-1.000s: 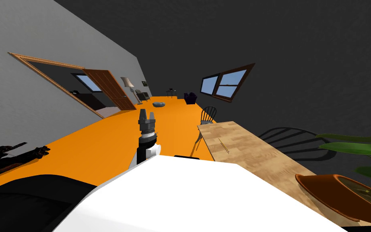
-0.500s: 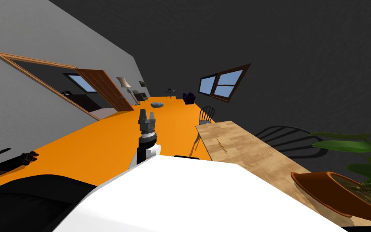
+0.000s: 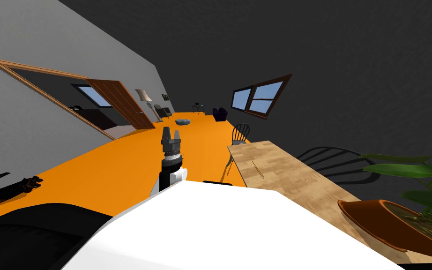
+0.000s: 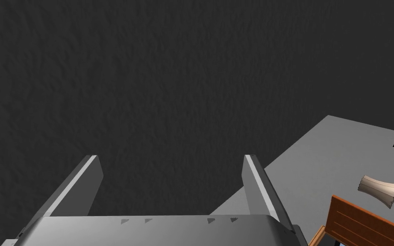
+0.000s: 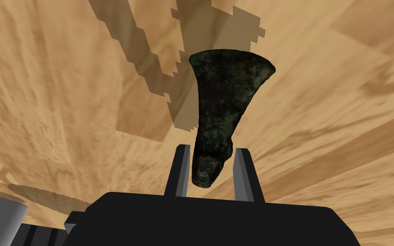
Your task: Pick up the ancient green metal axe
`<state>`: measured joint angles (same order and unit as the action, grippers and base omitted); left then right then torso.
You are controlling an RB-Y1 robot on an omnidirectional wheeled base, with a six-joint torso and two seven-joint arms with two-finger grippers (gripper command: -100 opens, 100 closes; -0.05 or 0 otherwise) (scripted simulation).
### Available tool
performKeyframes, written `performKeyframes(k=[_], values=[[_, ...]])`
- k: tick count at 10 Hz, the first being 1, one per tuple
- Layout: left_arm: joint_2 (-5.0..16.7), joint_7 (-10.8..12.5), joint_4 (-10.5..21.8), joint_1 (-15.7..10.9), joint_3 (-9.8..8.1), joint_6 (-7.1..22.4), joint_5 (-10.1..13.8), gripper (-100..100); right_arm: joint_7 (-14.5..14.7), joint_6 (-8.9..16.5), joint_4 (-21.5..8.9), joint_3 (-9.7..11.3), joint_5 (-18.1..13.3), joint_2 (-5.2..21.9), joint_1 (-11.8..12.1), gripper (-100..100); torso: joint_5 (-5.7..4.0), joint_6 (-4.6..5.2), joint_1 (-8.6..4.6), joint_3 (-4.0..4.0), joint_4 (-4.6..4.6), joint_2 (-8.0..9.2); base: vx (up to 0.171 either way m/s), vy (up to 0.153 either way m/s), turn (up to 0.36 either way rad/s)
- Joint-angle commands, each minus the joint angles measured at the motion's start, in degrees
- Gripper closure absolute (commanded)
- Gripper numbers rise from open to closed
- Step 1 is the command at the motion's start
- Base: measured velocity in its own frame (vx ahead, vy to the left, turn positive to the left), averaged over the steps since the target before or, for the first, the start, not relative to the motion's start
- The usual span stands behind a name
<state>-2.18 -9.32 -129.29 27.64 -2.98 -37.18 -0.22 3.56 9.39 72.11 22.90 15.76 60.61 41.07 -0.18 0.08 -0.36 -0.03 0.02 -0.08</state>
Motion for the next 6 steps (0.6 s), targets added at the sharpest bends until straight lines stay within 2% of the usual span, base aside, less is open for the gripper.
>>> performKeyframes(k=[1,2,4,5,6], values=[[0.0,0.0,0.0,0.0,0.0,0.0,0.0,0,0.0,0.0,0.0,0.0,0.0,0.0,0.0,0,0.0,0.0,0.0,0.0,0.0,0.0,0.0,0.0,0.0],[0.0,0.0,0.0,0.0,0.0,0.0,0.0,0,-1.18,-0.68,0.16,0.91,1.49,1.91,0.28,100,0.0,0.0,-0.01,0.0,0.0,0.0,-0.042,0.053,0.115],[-0.01,0.0,0.0,-0.01,0.01,0.0,0.0,0,-2.26,-1.2,0.68,1.54,2.84,3.8,0.79,100,0.07,-0.02,0.27,0.1,0.03,0.19,-0.058,0.072,0.072],[-0.01,0.0,0.0,-0.01,0.01,0.0,0.0,0,-1.85,-1.03,0.34,1.51,2.5,3.22,0.34,100,0.07,-0.01,0.28,0.11,0.04,0.19,-0.019,0.027,0.004],[0.0,0.0,0.0,0.0,0.0,0.0,0.0,0,-1.97,-1.04,0.42,1.53,2.56,3.31,0.38,0,0.04,0.01,0.15,0.07,0.02,0.12,-0.004,0.006,-0.003]])
